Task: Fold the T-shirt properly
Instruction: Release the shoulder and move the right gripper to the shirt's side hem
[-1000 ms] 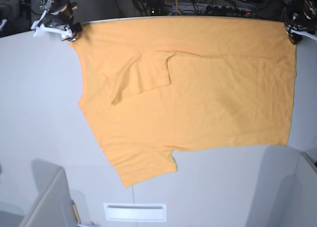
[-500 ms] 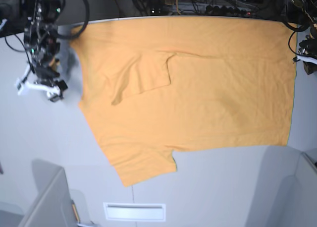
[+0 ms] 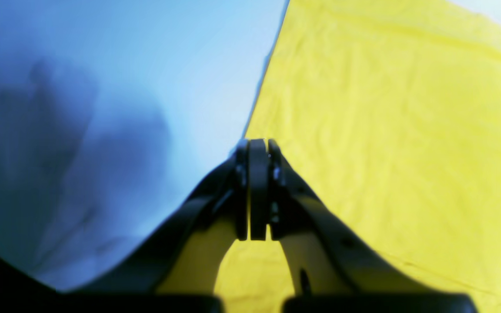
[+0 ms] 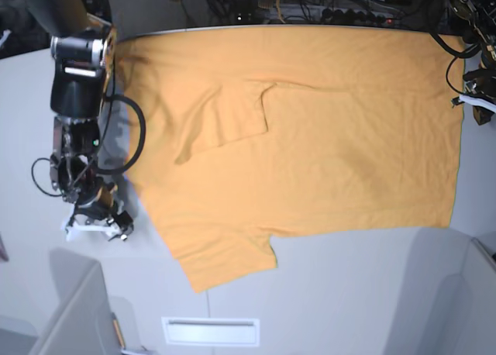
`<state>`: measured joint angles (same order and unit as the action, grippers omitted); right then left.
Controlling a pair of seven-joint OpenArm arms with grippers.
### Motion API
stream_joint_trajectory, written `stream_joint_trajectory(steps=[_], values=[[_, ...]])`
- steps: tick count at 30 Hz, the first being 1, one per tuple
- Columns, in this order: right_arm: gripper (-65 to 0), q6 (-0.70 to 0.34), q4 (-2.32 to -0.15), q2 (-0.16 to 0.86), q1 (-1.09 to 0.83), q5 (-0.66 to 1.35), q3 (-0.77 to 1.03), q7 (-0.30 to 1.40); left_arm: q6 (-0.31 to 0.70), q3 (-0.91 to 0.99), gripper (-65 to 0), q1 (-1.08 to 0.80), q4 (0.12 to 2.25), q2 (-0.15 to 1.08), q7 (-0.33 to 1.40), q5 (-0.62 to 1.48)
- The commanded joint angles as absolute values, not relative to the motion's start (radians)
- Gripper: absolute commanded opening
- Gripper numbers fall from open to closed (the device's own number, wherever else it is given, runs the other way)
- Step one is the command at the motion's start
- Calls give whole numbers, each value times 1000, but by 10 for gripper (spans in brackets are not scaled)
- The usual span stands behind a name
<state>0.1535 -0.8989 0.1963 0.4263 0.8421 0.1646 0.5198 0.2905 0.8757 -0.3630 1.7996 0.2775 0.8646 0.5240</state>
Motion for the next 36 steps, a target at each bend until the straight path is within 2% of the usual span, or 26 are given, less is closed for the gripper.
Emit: stream_joint_trajectory(steps=[1, 4, 8, 12, 22, 30, 33, 36], values=[[-291, 116, -826, 200, 504, 843, 166, 509, 291, 881, -650, -360, 1813, 298, 843, 532], [-291, 19, -504, 208, 656, 842, 163, 467, 291, 881, -650, -360, 1813, 300, 843, 532], [-293, -90, -305, 205, 760, 786, 85, 401, 291, 881, -650, -360, 1813, 300, 843, 532], [-294, -96, -282, 171, 797, 740, -30, 406, 291, 881, -650, -360, 1813, 300, 843, 532], [-294, -101, -282, 114, 799, 728, -47, 403, 291, 883, -650, -360, 1813, 300, 843, 532], [-297, -101, -283, 93, 800, 644, -77, 363, 291, 883, -650, -363, 1788, 302, 843, 532], [-347, -101, -282, 97, 796, 639, -81, 340, 291, 883, -650, -363, 1751, 305, 840, 532], [-468, -101, -282, 110, 794, 639, -81, 340, 291, 883, -650, -360, 1701, 328, 840, 532]])
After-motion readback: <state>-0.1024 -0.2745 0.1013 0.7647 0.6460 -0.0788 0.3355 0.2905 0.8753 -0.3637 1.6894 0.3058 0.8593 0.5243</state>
